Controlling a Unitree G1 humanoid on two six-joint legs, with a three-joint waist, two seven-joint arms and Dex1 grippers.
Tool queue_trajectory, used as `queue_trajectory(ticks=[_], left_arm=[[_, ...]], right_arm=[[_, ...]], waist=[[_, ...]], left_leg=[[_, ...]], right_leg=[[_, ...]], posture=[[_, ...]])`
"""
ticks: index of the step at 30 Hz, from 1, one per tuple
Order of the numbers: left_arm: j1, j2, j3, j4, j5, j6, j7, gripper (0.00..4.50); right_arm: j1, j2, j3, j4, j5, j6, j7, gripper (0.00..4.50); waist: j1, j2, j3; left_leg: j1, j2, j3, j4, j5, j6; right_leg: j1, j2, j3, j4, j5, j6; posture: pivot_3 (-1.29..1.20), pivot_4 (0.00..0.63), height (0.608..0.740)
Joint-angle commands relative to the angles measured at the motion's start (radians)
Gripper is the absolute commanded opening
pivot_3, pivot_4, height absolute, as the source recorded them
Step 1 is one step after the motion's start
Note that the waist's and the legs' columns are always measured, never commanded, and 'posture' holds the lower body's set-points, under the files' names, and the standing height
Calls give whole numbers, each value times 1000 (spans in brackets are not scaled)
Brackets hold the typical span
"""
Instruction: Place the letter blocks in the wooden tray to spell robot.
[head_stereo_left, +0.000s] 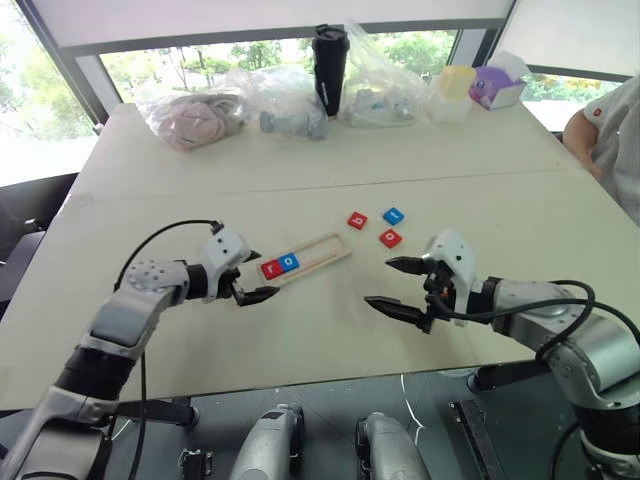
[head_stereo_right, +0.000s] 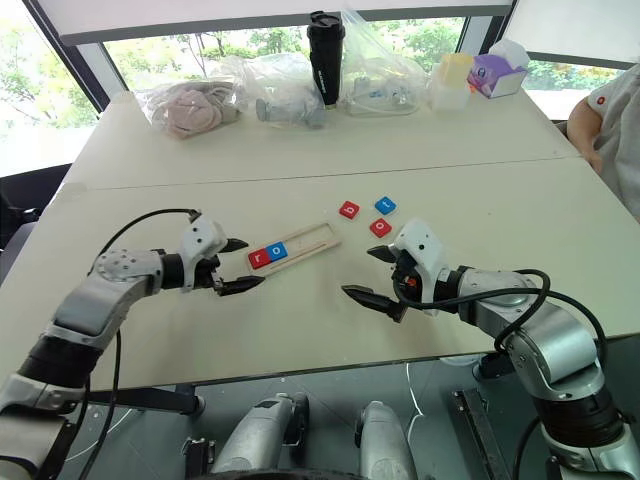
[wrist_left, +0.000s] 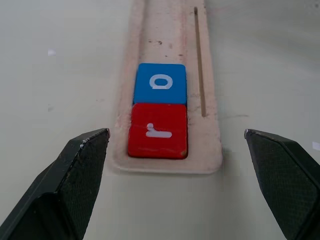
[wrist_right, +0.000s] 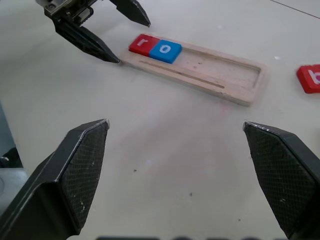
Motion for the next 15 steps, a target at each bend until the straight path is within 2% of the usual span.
queue_trajectory(ticks=[1, 7, 10, 15], left_arm=[[-20, -15, -24, 40, 50, -44, -9, 4500], [-49, -75, -40, 140, 120, -73, 29, 4500], [-65, -102, -39, 198, 148, -89, 60, 4500], [-65, -113, -44, 208, 154, -101, 35, 4500]], right_arm=[[13, -1, -35, -41, 5, -20, -11, 4439], [26, 8, -33, -45, 3, -30, -27, 4439], [28, 12, -32, -37, -3, -41, -33, 4439], [27, 12, -29, -25, -13, -57, -36, 4439]], waist=[[2, 0, 0], [4, 0, -1], [6, -1, -1], [3, 0, -2]], left_leg=[[0, 0, 0, 0, 0, 0], [1, 0, 0, 4, 0, 0], [6, 0, 0, 4, -1, -1], [11, 0, 0, 4, -1, -1]], right_leg=[[0, 0, 0, 0, 0, 0], [3, 0, 0, 0, 0, 0], [4, 0, 0, 0, 0, 0], [10, -1, 0, -1, 0, 0]], posture=[[0, 150, 740], [0, 150, 740], [0, 150, 740], [0, 150, 740]])
